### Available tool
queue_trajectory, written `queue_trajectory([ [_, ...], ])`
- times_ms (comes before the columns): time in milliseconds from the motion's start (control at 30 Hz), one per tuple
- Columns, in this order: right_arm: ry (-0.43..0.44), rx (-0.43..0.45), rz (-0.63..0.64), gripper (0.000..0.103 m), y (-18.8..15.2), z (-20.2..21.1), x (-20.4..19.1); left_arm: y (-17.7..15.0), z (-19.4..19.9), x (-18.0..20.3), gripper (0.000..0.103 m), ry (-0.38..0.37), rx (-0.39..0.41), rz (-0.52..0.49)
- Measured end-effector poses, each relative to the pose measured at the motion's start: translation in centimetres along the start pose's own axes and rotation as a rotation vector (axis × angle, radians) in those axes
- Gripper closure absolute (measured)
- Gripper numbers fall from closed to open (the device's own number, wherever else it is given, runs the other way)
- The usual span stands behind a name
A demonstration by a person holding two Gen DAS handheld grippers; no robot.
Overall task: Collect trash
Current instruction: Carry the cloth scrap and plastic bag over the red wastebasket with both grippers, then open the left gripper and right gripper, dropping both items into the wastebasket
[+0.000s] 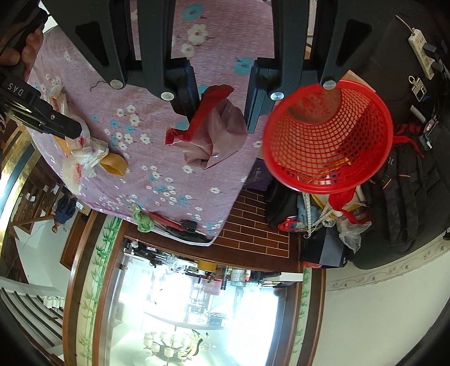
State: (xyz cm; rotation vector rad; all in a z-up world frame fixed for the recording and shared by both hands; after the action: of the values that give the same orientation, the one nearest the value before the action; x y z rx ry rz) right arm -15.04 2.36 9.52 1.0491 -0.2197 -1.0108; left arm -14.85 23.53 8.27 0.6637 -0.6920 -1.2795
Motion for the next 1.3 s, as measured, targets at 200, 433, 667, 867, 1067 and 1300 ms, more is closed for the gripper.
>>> queue_trajectory([
  [200, 0.045, -0.007, 0.06, 0.074, 1.3, -2.6, -2.8, 0.7, -0.3, -3.5, 0.071, 0.041, 0.002, 0.021],
  [433, 0.166, -0.061, 0.07, 0.074, 2.6, -7.1, -5.8, 1.7, -1.7, -7.9, 0.071, 0.106, -0.021, 0.059],
  [667, 0.277, -0.13, 0.075, 0.074, 3.1, -12.8, -9.0, 2.5, -4.3, -10.5, 0.071, 0.121, -0.068, 0.064],
  [867, 0.328, -0.174, 0.077, 0.074, 2.9, -16.3, -11.2, 2.5, -6.2, -12.6, 0.071, 0.13, -0.097, 0.089],
  [1067, 0.344, -0.231, 0.053, 0.074, 2.2, -19.5, -12.0, 2.2, -7.6, -14.8, 0.071, 0.147, -0.12, 0.125],
  [1300, 0.327, -0.26, 0.05, 0.065, 2.0, -20.7, -12.2, 2.2, -7.8, -16.0, 0.045, 0.144, -0.118, 0.156],
])
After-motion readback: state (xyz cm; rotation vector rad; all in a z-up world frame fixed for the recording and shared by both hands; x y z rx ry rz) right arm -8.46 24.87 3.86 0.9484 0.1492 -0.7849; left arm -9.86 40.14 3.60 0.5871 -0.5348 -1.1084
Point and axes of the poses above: each gripper's, at about its wrist camera, not at the fingertips, and z roughly against the way its jaws point, x to its right, y to its top, the point moved 1 cm from there along -z, roughly the way its jaws point, and after that the axes turned 7 degrees about y, right-handed, at the moved point
